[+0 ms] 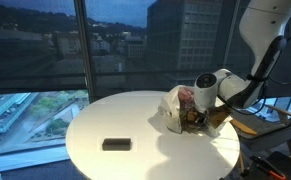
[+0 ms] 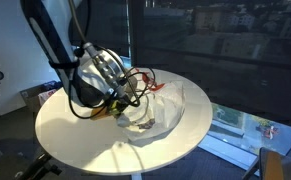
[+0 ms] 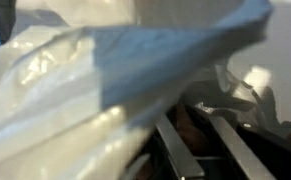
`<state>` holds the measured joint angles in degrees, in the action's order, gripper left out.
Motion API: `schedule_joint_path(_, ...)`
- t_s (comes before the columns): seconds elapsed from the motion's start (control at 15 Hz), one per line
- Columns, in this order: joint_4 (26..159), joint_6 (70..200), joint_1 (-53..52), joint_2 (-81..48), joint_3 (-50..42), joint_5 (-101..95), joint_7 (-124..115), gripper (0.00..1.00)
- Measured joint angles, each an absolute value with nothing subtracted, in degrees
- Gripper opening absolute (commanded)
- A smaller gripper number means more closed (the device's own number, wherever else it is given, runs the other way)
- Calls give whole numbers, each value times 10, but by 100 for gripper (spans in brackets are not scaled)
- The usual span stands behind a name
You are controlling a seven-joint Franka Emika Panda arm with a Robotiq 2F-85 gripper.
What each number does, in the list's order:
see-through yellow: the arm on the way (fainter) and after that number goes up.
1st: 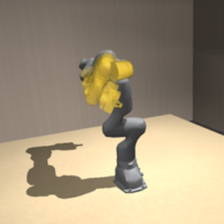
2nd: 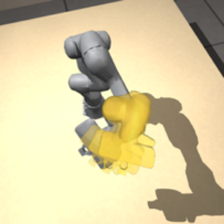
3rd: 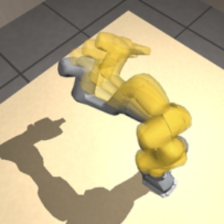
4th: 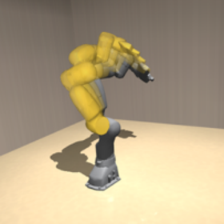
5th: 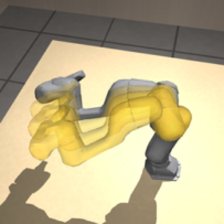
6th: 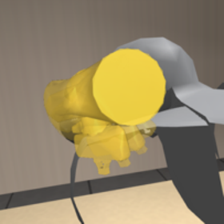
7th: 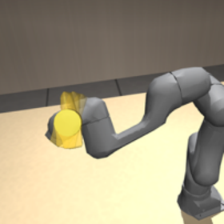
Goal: Take all the objects out of the carrier bag
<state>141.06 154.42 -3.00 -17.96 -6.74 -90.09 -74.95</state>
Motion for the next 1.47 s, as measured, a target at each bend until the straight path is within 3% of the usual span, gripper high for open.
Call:
schedule_joint_path(0.6, 1570, 1582, -14, -66, 16, -511, -398, 4)
schedule_joint_path(0.87, 1575, 1643, 5, -56, 82, -364, -228, 4)
schedule_joint_path(1.47, 1568, 1645, 138, -80, 432, 73, 164, 4)
